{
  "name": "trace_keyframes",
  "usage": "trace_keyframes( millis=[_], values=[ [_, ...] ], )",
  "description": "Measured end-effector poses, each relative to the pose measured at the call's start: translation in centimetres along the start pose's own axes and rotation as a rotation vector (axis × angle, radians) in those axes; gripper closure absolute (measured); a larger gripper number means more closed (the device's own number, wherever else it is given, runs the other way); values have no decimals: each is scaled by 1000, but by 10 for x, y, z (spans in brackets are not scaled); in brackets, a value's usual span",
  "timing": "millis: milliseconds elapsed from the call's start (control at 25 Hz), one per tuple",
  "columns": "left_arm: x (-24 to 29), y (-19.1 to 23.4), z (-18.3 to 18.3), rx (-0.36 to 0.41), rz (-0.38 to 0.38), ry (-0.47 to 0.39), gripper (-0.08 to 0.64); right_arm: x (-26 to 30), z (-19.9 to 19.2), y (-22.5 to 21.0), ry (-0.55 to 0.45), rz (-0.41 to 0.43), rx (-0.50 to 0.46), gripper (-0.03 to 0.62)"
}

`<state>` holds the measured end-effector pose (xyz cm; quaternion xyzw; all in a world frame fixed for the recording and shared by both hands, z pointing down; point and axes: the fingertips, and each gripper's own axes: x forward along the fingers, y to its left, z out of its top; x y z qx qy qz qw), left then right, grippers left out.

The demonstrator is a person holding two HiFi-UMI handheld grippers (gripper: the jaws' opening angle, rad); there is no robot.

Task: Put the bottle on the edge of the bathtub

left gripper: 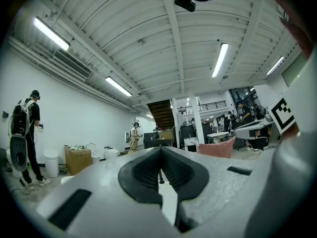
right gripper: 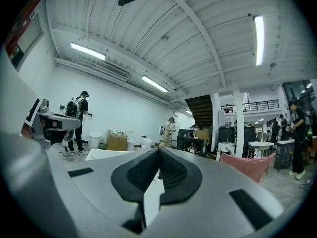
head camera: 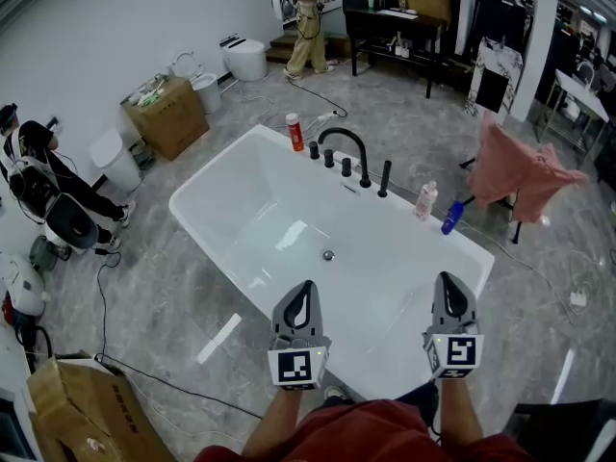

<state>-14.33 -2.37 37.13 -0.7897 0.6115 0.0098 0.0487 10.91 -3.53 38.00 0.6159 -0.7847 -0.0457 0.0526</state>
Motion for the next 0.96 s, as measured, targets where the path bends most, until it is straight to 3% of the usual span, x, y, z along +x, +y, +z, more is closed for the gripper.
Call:
trace_keyframes(
  millis=[960],
  values=[
    [-6,-9,-4,0,-7,13,555,-8,-10,-5,27,-4,-16,594]
  ],
)
